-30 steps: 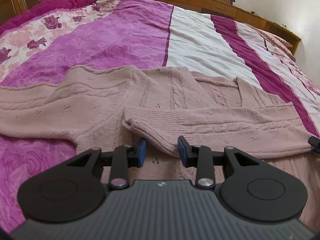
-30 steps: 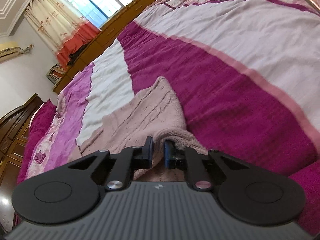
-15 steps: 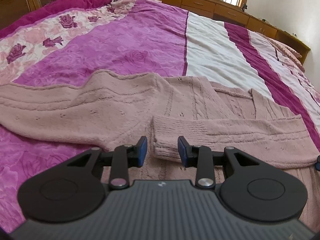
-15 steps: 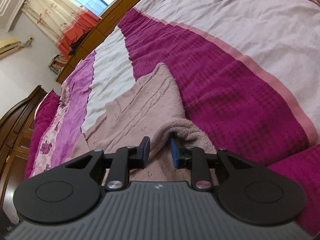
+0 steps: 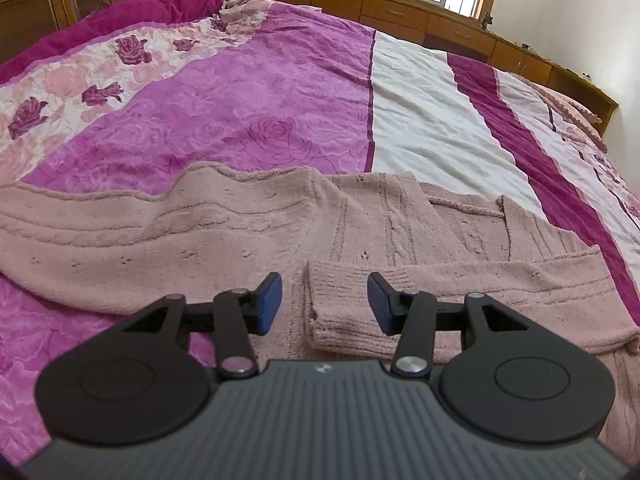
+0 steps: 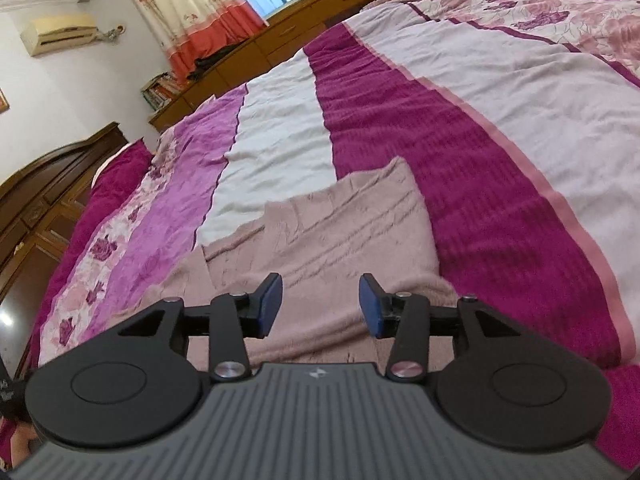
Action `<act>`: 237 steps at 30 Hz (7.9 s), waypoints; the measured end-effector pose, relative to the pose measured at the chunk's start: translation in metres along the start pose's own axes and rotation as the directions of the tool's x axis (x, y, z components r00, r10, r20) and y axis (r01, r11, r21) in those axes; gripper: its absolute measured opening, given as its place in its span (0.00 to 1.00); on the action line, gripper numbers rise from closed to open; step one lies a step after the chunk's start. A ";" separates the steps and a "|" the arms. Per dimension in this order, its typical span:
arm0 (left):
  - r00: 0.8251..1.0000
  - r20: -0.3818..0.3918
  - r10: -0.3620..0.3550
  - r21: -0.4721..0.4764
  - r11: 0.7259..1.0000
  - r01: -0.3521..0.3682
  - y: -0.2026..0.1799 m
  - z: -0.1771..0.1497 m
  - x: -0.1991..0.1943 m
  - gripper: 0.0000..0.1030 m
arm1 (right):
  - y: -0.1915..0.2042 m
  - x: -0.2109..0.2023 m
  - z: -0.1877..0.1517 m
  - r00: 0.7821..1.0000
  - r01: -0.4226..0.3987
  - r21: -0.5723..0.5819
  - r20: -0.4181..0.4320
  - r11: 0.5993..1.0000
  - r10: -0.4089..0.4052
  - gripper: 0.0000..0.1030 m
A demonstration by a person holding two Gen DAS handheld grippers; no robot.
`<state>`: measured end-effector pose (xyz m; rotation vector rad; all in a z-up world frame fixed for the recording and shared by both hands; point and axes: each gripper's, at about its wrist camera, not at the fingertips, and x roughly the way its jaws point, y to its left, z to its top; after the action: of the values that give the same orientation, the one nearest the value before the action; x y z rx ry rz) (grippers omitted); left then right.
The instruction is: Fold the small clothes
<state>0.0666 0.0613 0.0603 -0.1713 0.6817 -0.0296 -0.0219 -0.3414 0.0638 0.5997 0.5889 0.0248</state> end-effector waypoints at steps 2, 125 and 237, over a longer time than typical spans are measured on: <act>1.000 0.007 -0.003 -0.012 1.000 0.003 0.000 0.001 -0.001 0.48 | -0.002 0.002 0.003 1.000 0.011 0.012 0.009 1.000 -0.011 0.50; 0.955 -0.038 0.294 -0.400 0.871 -0.284 0.152 -0.015 -0.030 0.55 | 0.041 0.012 -0.070 0.996 0.061 -0.218 -0.057 0.974 -0.075 0.76; 1.000 -0.002 0.020 -0.044 0.999 -0.020 0.016 -0.011 -0.032 0.50 | 0.019 0.015 -0.075 0.997 0.065 -0.127 -0.029 0.990 -0.069 0.81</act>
<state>0.0344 0.0785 0.0692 -0.2065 0.6856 0.0041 -0.0460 -0.2829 0.0162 0.4576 0.6349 0.0087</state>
